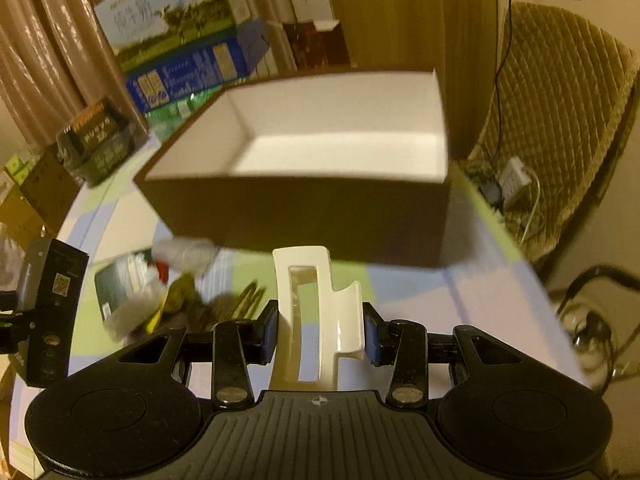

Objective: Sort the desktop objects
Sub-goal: 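Grasp the cream claw clip with the right tool while the left tool lifts the black box, then lower the black box and cream clip into the brown box and open both tools, then withdraw both tools from the brown box back toward the table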

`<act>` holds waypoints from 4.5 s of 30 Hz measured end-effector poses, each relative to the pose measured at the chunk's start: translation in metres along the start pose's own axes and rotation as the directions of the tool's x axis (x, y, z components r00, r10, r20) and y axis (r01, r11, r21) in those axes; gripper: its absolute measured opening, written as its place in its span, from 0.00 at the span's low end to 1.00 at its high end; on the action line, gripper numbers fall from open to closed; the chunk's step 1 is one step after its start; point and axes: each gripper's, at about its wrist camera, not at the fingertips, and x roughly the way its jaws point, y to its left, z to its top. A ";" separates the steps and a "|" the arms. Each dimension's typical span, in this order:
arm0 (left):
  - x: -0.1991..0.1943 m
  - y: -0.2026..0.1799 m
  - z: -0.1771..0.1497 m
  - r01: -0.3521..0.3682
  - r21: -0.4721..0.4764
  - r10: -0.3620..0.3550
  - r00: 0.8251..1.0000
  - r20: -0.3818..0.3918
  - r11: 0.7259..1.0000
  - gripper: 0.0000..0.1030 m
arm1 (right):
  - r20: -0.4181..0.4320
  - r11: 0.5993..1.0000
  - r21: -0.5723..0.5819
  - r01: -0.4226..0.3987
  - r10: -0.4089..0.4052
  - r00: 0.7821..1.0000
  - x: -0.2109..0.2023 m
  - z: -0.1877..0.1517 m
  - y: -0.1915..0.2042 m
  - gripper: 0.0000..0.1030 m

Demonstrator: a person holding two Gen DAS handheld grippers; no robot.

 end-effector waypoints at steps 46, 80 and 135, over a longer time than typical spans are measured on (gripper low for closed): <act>0.219 -0.074 0.202 0.072 0.170 -0.046 0.987 -0.152 0.983 0.74 | -0.115 0.972 -0.193 0.137 -0.161 0.980 0.166 0.148 -0.025 0.38; 0.181 -0.059 0.204 0.067 0.261 -0.046 0.995 -0.086 0.963 0.87 | -0.072 0.958 -0.266 0.103 -0.127 0.989 0.140 0.132 -0.020 0.92; -0.028 -0.037 -0.002 -0.045 -0.012 0.045 0.999 0.002 0.999 0.89 | -0.053 0.909 -0.386 -0.158 0.149 0.987 -0.012 0.002 -0.008 0.98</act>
